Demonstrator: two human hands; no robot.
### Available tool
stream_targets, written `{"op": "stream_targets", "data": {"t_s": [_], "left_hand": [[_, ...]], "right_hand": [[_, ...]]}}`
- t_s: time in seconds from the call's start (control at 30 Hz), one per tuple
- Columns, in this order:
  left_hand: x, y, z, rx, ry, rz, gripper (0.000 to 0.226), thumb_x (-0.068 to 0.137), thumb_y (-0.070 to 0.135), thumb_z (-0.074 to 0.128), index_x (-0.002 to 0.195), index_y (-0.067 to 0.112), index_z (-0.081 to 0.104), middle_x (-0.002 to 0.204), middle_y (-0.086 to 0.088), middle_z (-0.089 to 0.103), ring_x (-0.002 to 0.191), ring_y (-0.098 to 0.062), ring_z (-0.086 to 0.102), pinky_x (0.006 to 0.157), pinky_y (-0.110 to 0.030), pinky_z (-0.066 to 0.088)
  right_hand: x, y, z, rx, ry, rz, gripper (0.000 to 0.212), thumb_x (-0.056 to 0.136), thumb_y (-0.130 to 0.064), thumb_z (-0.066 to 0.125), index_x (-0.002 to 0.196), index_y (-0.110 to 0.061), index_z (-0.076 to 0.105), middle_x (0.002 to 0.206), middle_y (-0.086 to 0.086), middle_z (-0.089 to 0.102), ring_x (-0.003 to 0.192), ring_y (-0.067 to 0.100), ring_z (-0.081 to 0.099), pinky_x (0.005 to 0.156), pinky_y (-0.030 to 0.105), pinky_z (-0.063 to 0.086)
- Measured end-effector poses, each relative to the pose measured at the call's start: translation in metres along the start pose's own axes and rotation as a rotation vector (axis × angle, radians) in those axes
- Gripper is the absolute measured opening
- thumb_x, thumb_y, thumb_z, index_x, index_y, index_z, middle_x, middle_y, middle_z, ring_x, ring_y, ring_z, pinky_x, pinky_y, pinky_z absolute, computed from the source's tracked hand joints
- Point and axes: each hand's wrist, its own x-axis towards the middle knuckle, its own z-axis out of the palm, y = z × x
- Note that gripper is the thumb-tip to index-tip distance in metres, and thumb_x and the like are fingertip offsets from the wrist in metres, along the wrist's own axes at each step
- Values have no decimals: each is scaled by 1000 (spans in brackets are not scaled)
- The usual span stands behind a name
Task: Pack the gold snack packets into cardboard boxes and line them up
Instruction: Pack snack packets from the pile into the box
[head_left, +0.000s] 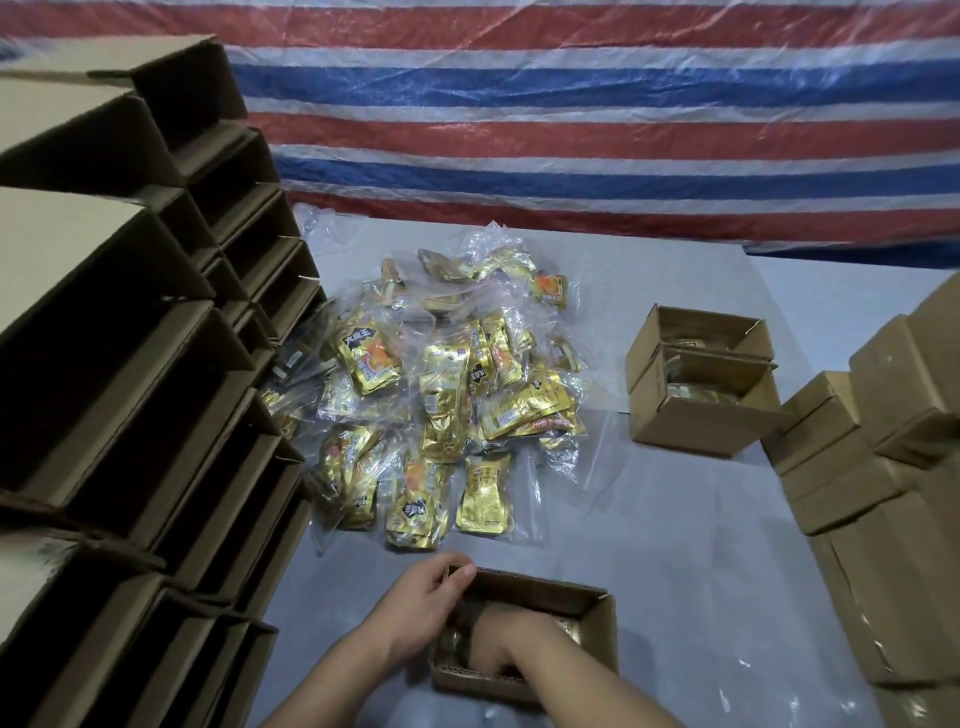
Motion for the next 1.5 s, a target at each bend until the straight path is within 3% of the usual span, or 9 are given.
{"op": "stream_targets", "data": {"t_s": [0.1,0.2,0.27,0.47,0.87,1.0,1.17,1.33,1.5], "left_hand": [[0,1,-3,1,-43,-5,19,97,41,54,92,29,67,85,10,68,79,1,62,74,-19,49],[4,7,-5,-40,4,-29,37,94,54,50,93,21,68,89,3,69,80,0,61,75,-16,47],[17,16,-6,-69,100,-59,36,96,48,49,90,18,68,89,1,69,83,-5,62,77,-18,48],[87,57,2,155,250,-91,20,99,30,48,111,17,59,97,4,65,81,-10,60,66,-21,47],[183,28,51,765,199,-471,111,74,64,69,147,0,16,140,-23,40,126,-36,45,98,-45,46],[190,30,56,659,232,-556,107,73,47,77,148,3,14,138,-18,43,124,-33,48,94,-46,48],[176,55,44,281,163,-470,51,85,44,67,110,1,55,79,-8,64,62,-18,60,50,-25,46],[125,94,27,-131,-12,-305,24,85,28,65,98,8,65,88,-12,75,80,-27,73,75,-44,61],[78,132,13,-275,-47,-130,19,90,17,56,108,16,61,79,2,73,71,-13,71,61,-28,54]], "right_hand": [[-27,10,-8,179,51,-71,33,99,-30,41,123,-21,62,126,8,63,112,27,57,93,35,43],[-65,30,-17,412,134,-132,34,98,-46,43,72,-35,63,76,-24,62,80,-1,55,73,17,42],[-82,47,-22,572,227,-150,26,97,-47,49,80,-40,68,75,-33,63,75,-13,58,70,8,42],[-64,89,-62,1132,595,-34,25,101,-15,45,89,-11,66,77,5,67,65,13,64,61,22,50],[26,119,-85,1018,685,163,30,91,-16,45,62,-19,41,64,2,42,63,18,39,59,30,28],[38,127,-73,1044,613,197,20,93,-16,44,74,-14,50,81,11,51,77,22,48,64,29,33],[38,125,-73,1223,529,189,20,93,-30,53,88,-13,60,87,7,62,79,23,56,62,27,38],[19,108,-80,1480,446,94,39,88,-69,52,102,-33,57,95,-11,62,94,12,59,82,31,43],[7,106,-70,1915,408,117,84,82,-82,40,115,-7,57,83,8,59,69,23,55,62,31,38]]}}
